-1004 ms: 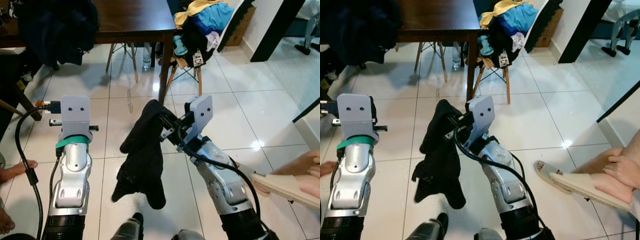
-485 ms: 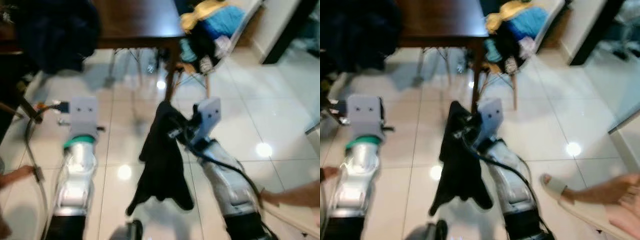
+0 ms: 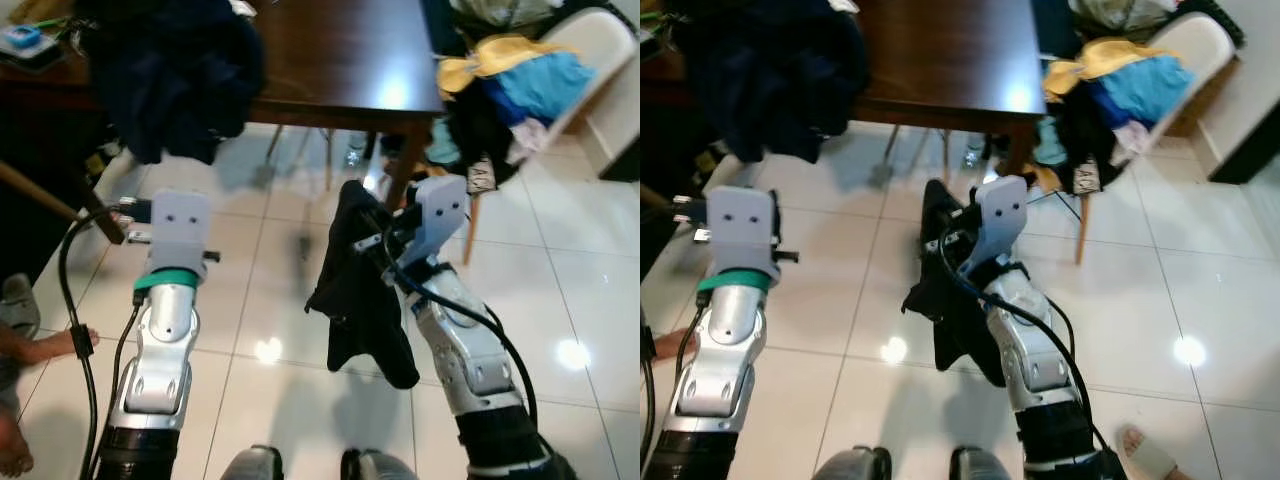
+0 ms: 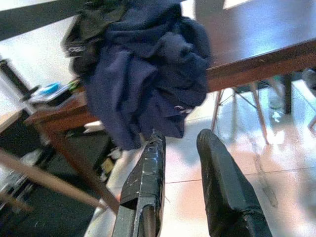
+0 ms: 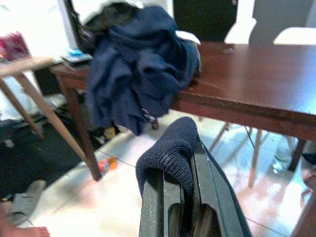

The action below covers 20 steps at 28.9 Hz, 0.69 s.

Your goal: Hang hanger

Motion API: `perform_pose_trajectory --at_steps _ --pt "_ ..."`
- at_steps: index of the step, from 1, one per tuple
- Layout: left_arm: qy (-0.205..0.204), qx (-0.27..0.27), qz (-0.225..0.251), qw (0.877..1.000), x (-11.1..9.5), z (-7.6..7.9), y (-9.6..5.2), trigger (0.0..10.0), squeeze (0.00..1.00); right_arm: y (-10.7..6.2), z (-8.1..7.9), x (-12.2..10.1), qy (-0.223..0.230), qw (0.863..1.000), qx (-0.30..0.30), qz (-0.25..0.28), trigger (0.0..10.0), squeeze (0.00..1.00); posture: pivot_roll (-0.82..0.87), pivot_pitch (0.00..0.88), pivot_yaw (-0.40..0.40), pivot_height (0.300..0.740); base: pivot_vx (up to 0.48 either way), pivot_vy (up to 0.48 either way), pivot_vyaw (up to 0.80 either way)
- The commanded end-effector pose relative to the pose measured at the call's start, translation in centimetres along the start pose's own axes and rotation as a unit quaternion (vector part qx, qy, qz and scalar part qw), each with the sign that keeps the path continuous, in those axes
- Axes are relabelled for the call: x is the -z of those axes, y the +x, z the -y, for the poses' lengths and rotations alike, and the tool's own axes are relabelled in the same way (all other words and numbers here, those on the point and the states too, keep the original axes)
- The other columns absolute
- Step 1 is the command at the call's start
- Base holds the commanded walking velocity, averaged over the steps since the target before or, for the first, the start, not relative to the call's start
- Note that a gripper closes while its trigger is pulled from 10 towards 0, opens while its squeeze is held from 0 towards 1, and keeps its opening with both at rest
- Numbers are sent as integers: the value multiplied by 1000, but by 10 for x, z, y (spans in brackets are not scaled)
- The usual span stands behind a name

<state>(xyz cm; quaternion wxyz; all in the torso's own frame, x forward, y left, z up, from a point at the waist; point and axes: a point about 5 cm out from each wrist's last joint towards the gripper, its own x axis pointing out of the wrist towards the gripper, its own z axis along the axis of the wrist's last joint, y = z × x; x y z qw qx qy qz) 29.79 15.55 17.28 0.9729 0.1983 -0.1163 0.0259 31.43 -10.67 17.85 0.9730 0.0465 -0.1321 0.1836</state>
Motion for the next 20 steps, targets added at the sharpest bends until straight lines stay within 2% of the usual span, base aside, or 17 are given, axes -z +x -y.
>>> perform_pose_trajectory --at_steps 1,3,4,5,6,7,8,10,16,20 --pt "4 83 35 996 -11 23 1 10000 0 -8 29 -1 -26 997 70 4 10000 0 -4 48 55 740 439 0 0" --pt "2 128 58 990 -20 35 4 10000 0 -12 46 -2 -45 993 112 0 10000 0 -13 46 62 740 441 0 0" --pt "2 128 58 990 -20 35 4 10000 0 -12 46 -2 -45 993 112 0 10000 0 -13 46 62 740 442 0 0" --pt "-3 149 69 986 -26 40 6 10000 0 -15 56 -4 -52 989 137 0 10000 0 -19 45 66 740 442 0 0" --pt "-3 149 69 986 -26 40 6 10000 0 -15 56 -4 -52 989 137 0 10000 0 -19 45 66 740 442 0 0" --pt "-8 170 80 982 -31 46 8 10000 0 -19 66 -6 -54 986 159 1 10000 0 -27 44 71 740 446 0 0" --pt "-8 170 80 982 -31 46 8 10000 0 -19 66 -6 -54 986 159 1 10000 0 -27 44 71 740 446 0 0" --pt "-18 199 90 976 -38 53 11 10000 0 -24 76 -7 -51 982 184 2 10000 0 -37 41 76 740 446 0 0" --pt "-35 215 79 973 -37 58 14 10000 0 -31 79 -3 -37 978 205 -1 10000 0 -43 41 80 740 351 0 -710" --pt "-37 215 77 973 -35 57 15 10000 0 -30 79 -1 -38 977 208 -2 10000 0 -43 41 80 740 0 0 -788"
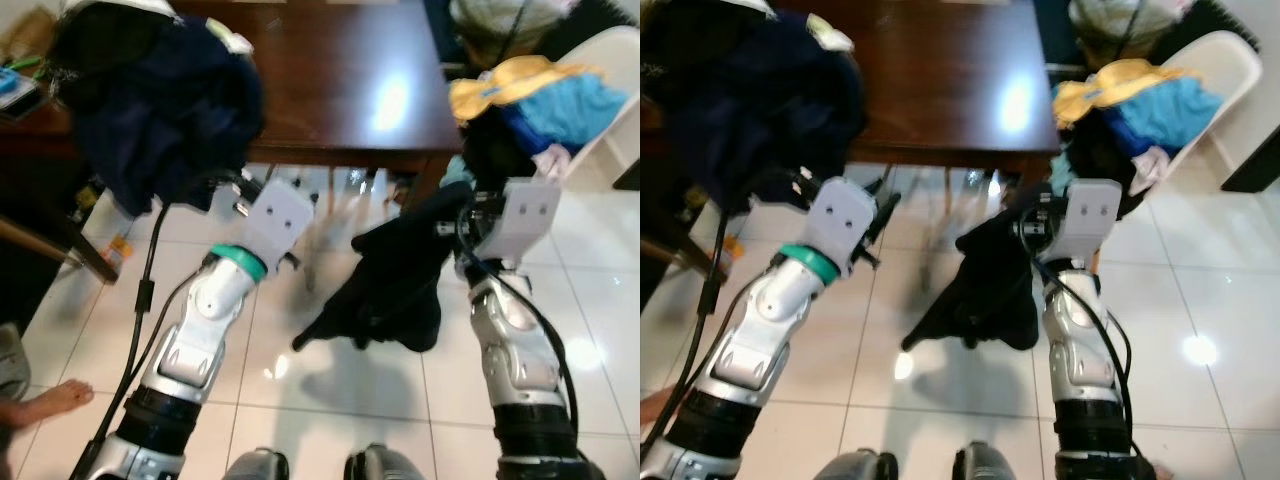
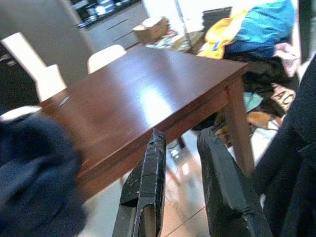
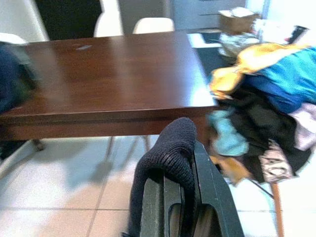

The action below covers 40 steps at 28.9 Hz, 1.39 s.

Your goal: Hang hanger

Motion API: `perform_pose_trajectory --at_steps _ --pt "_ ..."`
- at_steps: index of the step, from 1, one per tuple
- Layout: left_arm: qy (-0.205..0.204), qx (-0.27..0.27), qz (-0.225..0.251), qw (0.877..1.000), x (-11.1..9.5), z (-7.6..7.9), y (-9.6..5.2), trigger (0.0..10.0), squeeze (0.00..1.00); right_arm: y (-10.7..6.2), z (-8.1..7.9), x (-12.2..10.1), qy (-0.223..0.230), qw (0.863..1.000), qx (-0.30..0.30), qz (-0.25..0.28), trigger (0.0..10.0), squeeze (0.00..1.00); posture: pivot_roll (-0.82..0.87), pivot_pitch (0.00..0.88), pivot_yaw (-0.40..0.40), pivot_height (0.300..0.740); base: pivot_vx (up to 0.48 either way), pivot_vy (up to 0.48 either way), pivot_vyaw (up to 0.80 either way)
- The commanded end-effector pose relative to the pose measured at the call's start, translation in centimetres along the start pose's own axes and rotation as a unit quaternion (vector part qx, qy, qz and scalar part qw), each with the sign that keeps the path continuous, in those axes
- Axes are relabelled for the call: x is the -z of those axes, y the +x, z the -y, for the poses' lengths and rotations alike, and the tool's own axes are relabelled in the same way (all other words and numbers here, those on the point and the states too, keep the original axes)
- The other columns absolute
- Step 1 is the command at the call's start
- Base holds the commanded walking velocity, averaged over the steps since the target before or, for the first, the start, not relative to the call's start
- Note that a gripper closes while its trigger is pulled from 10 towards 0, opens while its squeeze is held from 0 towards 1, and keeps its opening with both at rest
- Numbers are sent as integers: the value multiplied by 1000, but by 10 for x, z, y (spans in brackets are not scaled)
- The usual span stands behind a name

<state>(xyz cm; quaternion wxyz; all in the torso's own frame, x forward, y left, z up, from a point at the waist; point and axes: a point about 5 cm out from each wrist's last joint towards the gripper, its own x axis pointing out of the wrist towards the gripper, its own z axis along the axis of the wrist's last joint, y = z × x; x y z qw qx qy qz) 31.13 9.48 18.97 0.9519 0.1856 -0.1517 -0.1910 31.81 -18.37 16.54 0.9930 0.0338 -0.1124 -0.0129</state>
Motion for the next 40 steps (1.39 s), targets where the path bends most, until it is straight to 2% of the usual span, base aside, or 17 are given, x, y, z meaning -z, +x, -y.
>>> perform_pose_trajectory --at_steps 1,7,8,9,10,12,13,14,19,28,36,40 --pt "-3 11 -3 1000 2 5 1 10000 0 0 5 -3 0 1000 14 13 10000 0 -42 45 77 740 0 0 -788" --pt "-19 -25 -26 999 6 -4 -1 10000 0 6 2 -6 0 1000 13 21 10000 0 -29 42 72 740 0 0 -454" --pt "-5 -41 -42 998 9 -7 -2 10000 0 8 -1 -8 -3 1000 9 26 10000 0 -25 41 71 740 0 0 0" --pt "20 -51 -43 998 10 -9 -4 10000 0 9 -5 -9 -4 999 1 32 10000 0 -21 40 70 740 0 0 0" --pt "20 -51 -43 998 10 -9 -4 10000 0 9 -5 -9 -4 999 1 32 10000 0 -21 40 70 740 0 0 0" --pt "49 -61 -33 996 9 -11 -4 10000 0 10 -13 -11 -1 999 -13 39 10000 0 -13 37 66 740 0 0 0" --pt "49 -61 -33 996 9 -11 -4 10000 0 10 -13 -11 -1 999 -13 39 10000 0 -13 37 66 740 0 0 0" --pt "47 -88 -21 995 5 -19 -2 10000 0 11 -22 -13 6 999 -27 45 10000 0 -10 33 65 740 266 0 0" --pt "47 -114 -12 992 1 -26 -1 10000 0 12 -26 -14 10 998 -33 48 10000 0 -8 31 62 740 273 0 0" --pt "48 -137 -14 989 -1 -31 -1 10000 0 12 -27 -13 13 998 -35 49 10000 0 -8 27 61 740 445 0 0" --pt "48 -132 -8 990 -1 -29 -1 10000 0 13 -21 -13 30 998 -13 49 10000 0 -9 29 63 740 480 0 -715" --pt "48 -132 -7 990 -1 -29 -1 10000 0 13 -21 -14 27 998 -13 52 10000 0 -9 34 65 740 480 0 0"
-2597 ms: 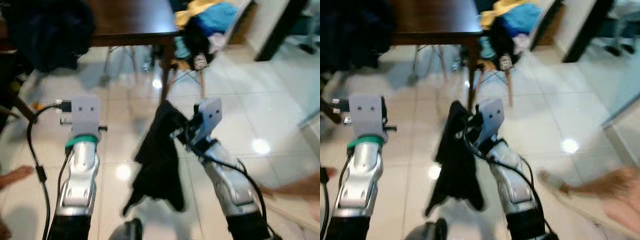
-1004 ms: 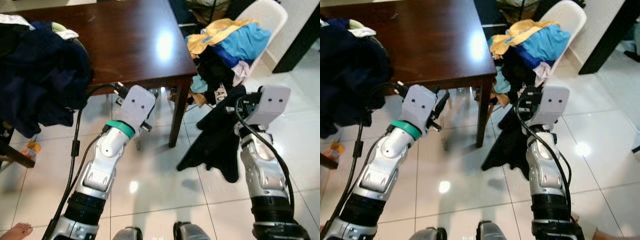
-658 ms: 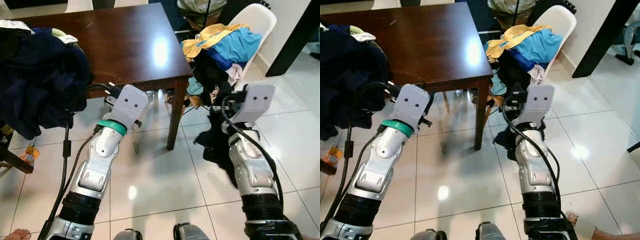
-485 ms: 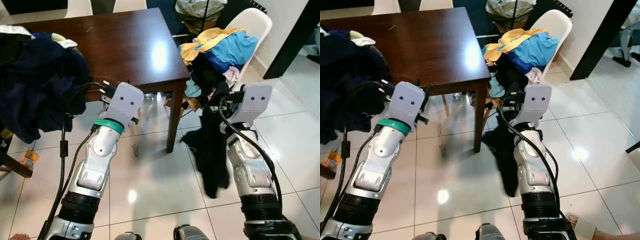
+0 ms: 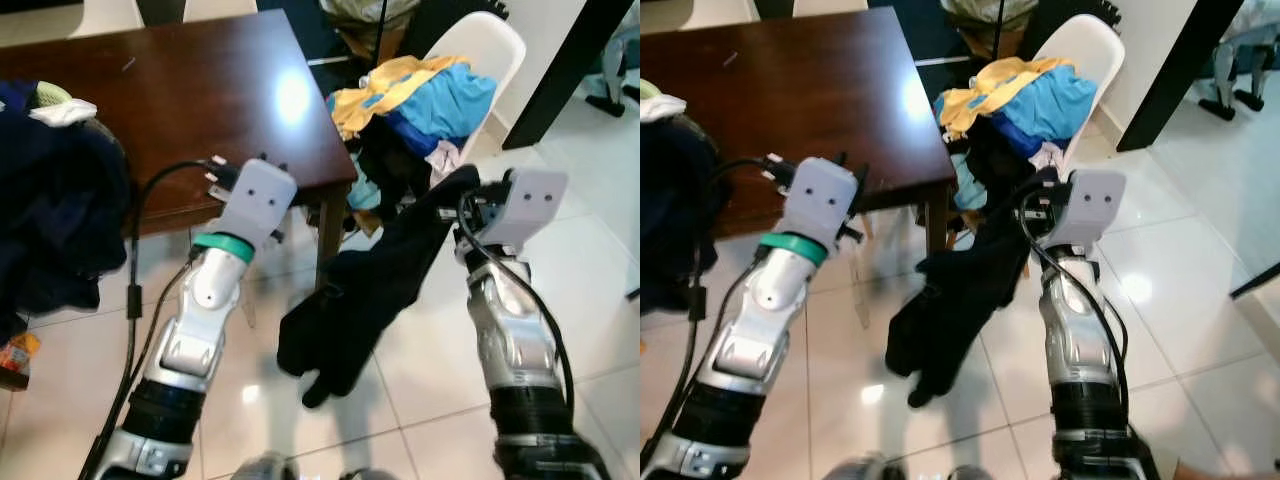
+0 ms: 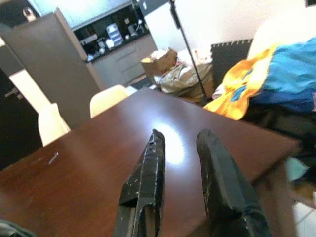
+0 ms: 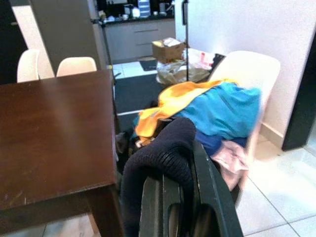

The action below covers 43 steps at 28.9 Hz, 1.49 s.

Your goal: Hang hanger

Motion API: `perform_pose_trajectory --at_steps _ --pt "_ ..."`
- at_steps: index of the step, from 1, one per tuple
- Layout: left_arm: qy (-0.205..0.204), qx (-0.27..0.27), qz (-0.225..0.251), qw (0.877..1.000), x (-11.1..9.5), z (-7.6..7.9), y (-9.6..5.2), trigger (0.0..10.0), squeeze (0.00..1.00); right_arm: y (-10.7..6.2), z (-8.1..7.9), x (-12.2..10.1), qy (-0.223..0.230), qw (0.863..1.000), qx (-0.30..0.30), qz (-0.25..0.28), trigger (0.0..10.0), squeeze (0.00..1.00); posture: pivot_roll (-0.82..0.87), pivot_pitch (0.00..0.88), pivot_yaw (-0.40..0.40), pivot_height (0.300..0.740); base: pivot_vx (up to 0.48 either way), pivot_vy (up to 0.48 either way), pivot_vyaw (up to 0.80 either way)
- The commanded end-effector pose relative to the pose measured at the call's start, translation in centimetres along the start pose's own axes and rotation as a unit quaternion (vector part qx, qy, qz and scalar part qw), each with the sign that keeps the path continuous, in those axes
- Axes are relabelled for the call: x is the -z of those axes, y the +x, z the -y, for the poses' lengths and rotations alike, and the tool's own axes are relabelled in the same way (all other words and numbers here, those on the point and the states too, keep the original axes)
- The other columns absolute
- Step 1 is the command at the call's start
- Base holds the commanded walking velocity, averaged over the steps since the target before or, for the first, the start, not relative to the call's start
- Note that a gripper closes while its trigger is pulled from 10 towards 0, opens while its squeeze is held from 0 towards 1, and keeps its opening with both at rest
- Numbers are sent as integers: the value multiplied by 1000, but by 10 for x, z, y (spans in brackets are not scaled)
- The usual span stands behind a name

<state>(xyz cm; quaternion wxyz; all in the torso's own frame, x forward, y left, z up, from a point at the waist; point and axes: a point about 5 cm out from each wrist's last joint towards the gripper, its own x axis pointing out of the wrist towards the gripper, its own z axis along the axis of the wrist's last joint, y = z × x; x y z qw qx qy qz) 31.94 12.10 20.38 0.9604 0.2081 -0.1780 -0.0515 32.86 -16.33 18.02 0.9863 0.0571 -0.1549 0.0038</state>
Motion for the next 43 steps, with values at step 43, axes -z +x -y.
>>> perform_pose_trajectory --at_steps 43 --pt "77 -71 103 989 -24 -10 -2 10000 0 14 -85 -95 89 949 -253 165 10000 0 17 35 55 740 417 0 0"
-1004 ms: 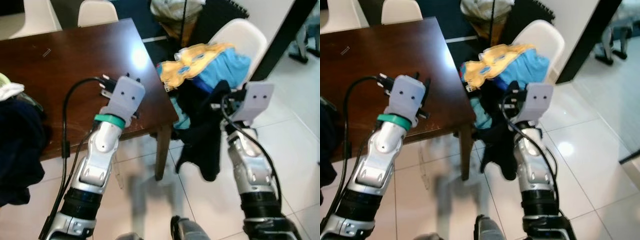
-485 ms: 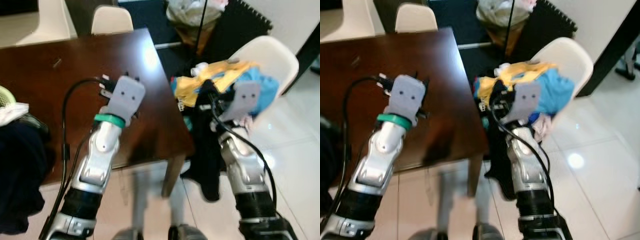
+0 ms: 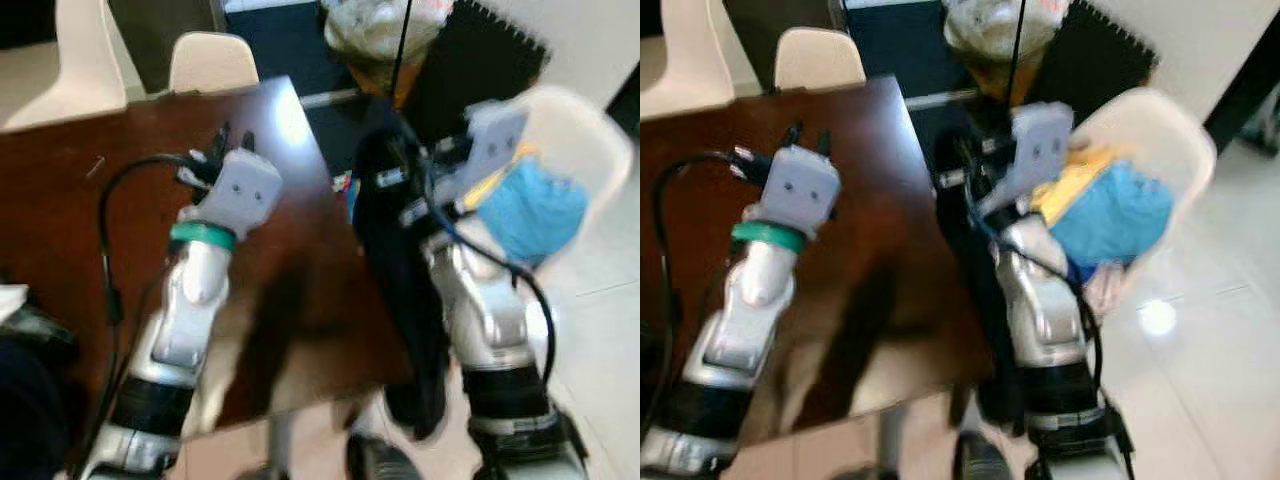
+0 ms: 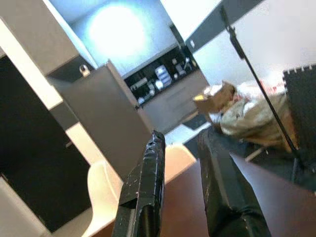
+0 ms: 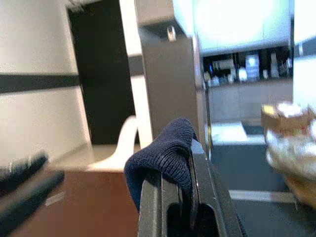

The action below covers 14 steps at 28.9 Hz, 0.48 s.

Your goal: Hang hanger

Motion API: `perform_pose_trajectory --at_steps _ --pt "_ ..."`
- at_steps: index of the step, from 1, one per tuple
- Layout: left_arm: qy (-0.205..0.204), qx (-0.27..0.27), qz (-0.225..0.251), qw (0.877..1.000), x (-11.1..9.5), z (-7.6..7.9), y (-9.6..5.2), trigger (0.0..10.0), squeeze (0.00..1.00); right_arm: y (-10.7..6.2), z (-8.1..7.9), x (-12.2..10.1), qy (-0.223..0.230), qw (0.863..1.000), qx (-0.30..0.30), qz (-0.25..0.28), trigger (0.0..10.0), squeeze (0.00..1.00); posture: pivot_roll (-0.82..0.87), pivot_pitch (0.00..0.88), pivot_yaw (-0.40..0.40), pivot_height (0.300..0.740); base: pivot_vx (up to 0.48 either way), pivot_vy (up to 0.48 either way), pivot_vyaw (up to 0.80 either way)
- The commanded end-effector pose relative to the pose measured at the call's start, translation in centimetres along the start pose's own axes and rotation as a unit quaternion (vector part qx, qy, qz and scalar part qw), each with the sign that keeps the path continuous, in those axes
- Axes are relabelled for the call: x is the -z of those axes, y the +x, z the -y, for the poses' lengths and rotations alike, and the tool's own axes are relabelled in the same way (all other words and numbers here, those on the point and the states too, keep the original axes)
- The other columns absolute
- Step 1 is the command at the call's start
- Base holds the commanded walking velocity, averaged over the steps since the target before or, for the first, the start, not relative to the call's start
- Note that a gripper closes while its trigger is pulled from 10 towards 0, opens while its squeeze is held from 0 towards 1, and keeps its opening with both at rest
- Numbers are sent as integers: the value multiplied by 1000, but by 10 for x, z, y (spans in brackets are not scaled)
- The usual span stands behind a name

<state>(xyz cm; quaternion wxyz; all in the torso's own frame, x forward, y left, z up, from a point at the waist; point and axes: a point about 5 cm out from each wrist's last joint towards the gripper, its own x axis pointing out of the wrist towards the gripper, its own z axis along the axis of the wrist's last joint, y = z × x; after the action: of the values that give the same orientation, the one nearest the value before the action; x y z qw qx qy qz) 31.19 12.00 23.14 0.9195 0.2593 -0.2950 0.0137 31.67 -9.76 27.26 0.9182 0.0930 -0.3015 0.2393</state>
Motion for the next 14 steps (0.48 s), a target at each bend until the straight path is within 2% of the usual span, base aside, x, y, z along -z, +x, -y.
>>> perform_pose_trajectory --at_steps 1,8,10,11,12,13,14 --pt "-9 12 2 1000 0 2 -6 10000 0 11 -12 -16 10 999 -25 39 10000 0 22 33 52 740 0 0 0" --pt "-21 9 1 1000 -1 0 -7 10000 0 17 -17 -19 9 998 -48 44 10000 0 26 30 48 740 0 0 0" --pt "-1 -22 17 1000 -3 -7 -6 10000 0 20 -27 -21 16 995 -95 37 10000 0 32 28 45 740 0 0 0" --pt "-1 -22 17 1000 -3 -7 -6 10000 0 20 -27 -21 16 995 -95 37 10000 0 32 28 45 740 0 0 0" --pt "23 -50 31 998 -6 -13 -5 10000 0 24 -34 -24 21 991 -124 39 10000 0 28 30 45 740 0 0 0" --pt "23 -50 31 998 -6 -13 -5 10000 0 24 -34 -24 21 991 -124 39 10000 0 28 30 45 740 0 0 0" --pt "48 -82 49 994 -10 -20 -5 10000 0 32 -41 -27 29 987 -150 44 10000 0 25 33 42 740 0 0 0"
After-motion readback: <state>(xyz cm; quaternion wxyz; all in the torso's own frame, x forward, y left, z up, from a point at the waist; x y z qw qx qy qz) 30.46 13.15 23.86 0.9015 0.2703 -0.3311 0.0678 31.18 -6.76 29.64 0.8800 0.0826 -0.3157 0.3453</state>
